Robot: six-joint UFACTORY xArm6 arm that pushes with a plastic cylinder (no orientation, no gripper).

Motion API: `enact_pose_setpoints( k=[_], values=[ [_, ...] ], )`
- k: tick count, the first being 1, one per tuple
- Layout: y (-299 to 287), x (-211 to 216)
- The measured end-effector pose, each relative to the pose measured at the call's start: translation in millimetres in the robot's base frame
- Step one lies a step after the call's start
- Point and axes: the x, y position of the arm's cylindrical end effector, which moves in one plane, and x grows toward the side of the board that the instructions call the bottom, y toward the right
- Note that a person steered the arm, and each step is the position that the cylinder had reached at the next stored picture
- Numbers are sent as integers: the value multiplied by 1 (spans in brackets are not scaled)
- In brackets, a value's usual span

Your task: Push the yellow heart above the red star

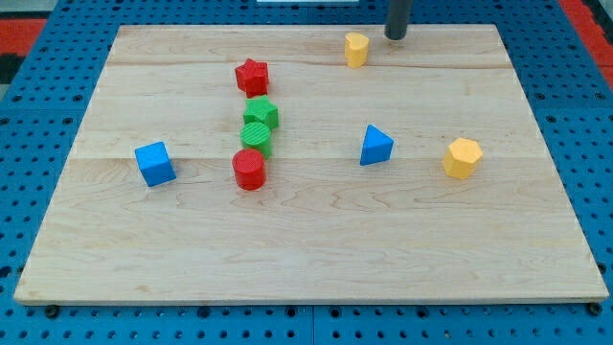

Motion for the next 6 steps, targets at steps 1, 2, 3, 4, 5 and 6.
enact_pose_setpoints(
  k=[1,2,3,4,5,6],
  values=[
    [-36,15],
    [-81,30],
    [-112,38],
    [-141,38],
    [-185,38],
    [-200,36]
  ],
)
